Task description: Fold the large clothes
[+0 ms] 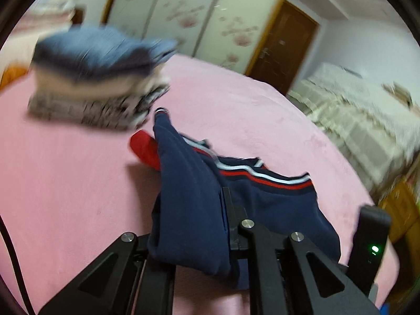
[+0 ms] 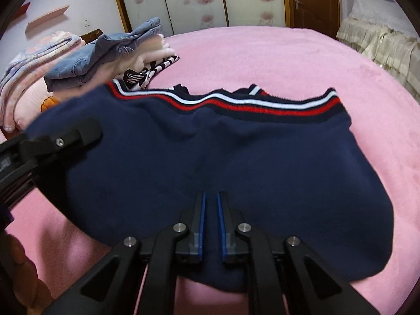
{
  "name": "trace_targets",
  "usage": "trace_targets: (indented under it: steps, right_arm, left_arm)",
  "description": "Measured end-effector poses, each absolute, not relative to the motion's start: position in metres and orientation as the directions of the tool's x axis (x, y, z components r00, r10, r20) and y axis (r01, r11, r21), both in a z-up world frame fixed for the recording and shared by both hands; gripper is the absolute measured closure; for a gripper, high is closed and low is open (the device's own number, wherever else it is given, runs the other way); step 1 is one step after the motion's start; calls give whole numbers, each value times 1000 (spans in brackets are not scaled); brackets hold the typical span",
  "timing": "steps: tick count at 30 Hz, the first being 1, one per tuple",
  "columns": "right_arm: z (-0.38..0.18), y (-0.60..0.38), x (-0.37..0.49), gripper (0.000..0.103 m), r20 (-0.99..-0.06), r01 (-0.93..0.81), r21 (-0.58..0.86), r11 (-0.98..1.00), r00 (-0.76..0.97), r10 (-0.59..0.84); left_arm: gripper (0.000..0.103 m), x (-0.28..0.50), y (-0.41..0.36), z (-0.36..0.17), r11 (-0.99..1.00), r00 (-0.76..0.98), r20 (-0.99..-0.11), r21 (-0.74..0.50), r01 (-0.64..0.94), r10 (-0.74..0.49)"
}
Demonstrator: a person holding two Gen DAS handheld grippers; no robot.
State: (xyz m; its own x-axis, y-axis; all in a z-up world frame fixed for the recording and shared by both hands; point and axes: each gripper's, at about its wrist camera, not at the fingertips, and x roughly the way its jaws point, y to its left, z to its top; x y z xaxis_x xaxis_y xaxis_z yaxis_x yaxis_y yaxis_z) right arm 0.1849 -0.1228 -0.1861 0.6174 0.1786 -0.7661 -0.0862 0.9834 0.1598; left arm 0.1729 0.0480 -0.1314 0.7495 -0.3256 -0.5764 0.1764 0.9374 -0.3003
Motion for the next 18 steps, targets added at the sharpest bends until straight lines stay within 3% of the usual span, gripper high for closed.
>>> trace_targets:
  steps: [4, 9, 18]
  right_arm:
    - [-187, -135, 185, 96, -761, -87, 239, 967, 601, 242]
    - [-174, -181, 172, 96, -717, -47, 452, 891, 574, 394]
    - [-149, -277, 108, 95, -720, 119, 348, 930, 669, 184]
  left_arm:
    - [94, 164, 7, -115, 940, 755, -563, -154, 304, -336]
    - [94, 154, -38, -103, 913, 748, -577, 11, 408, -327]
    - [93, 148, -126, -137, 830, 680, -701, 233, 507, -218]
